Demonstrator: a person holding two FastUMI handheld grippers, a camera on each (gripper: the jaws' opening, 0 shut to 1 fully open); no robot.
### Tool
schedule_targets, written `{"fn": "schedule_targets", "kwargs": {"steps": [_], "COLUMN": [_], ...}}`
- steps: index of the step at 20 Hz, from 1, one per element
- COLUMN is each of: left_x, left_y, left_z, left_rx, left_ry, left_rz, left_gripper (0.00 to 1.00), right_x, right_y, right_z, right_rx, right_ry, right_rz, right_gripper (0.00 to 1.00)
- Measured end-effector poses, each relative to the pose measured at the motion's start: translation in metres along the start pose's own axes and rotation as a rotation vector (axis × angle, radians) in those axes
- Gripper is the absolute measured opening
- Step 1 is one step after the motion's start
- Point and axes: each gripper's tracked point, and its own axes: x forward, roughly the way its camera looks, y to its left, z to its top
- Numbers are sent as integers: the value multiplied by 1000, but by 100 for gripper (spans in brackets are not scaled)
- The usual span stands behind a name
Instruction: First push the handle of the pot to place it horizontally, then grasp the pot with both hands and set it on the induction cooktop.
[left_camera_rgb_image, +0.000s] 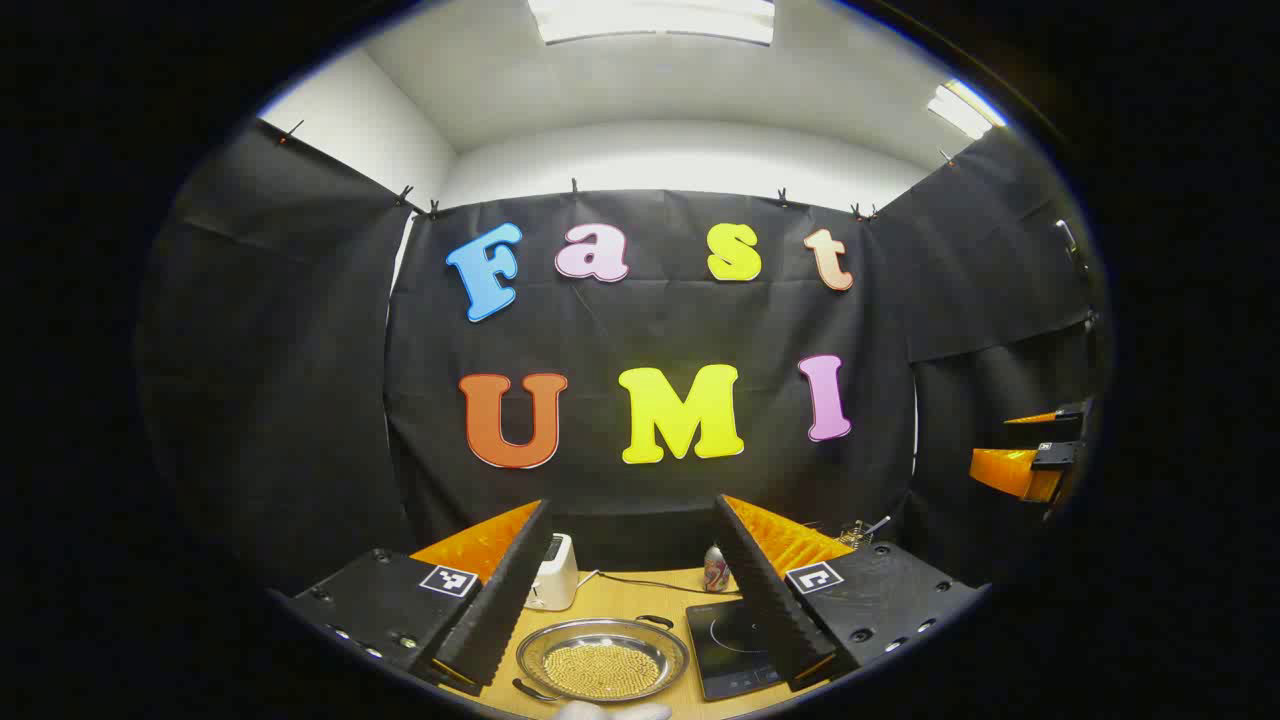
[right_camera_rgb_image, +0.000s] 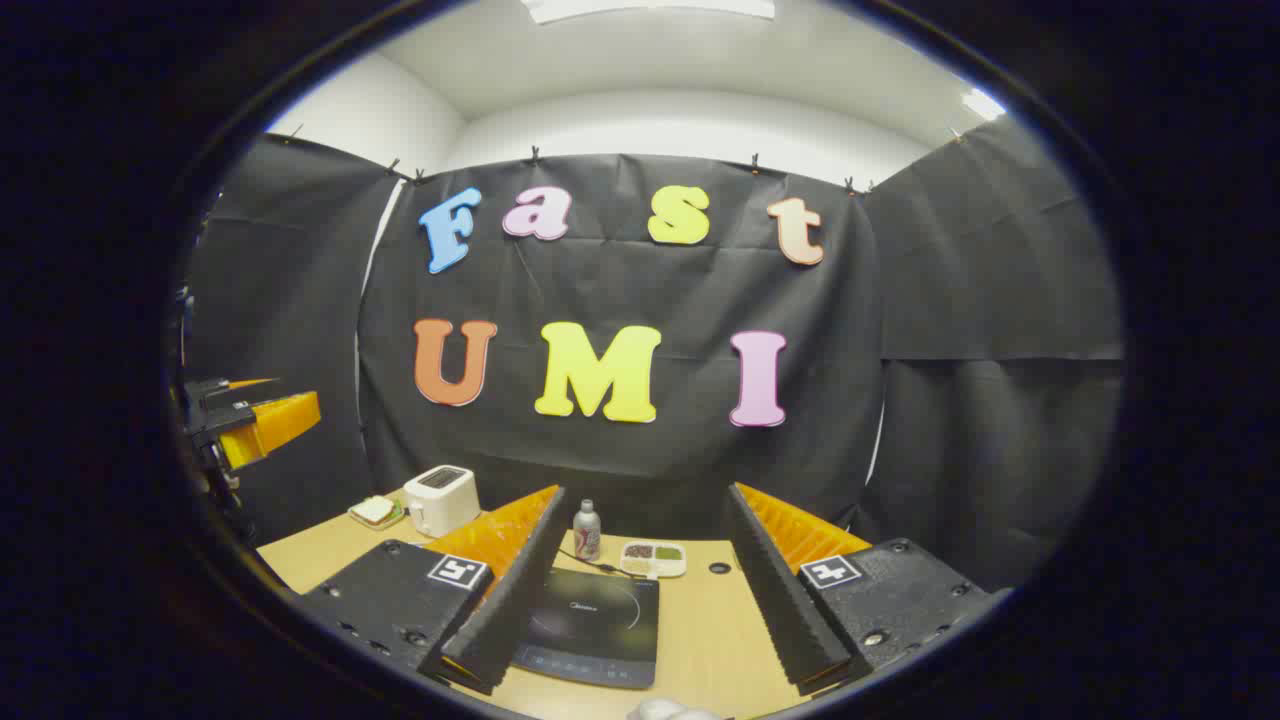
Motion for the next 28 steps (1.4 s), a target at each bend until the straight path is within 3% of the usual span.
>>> {"fn": "schedule_targets", "kwargs": {"steps": [7,8,9,21,22,24,25,26,28], "left_x": [-10,-11,-13,-16,-15,-12,-8,-8,-7], "left_y": [14,16,18,24,26,20,19,15,5], "left_z": [-7,-8,-6,-15,-15,-17,-20,-25,-35], "left_rx": [8,6,9,25,25,28,27,18,-12], "left_ry": [22,25,25,47,46,50,57,71,110], "left_rz": [13,14,18,13,17,-11,-27,-50,-97], "left_gripper": [96,100,96,95,100,83,70,70,45], "right_x": [-8,-9,-9,-9,-8,-6,-6,-5,-3], "right_y": [14,15,17,16,15,13,12,11,11], "right_z": [8,10,11,9,9,6,6,5,3], "right_rx": [-7,-1,0,26,24,22,22,21,22], "right_ry": [-36,-48,-51,-53,-50,-46,-45,-40,-35], "right_rz": [0,0,-1,-4,-6,-11,-13,-14,-13], "right_gripper": [96,97,99,99,96,98,99,99,99]}}
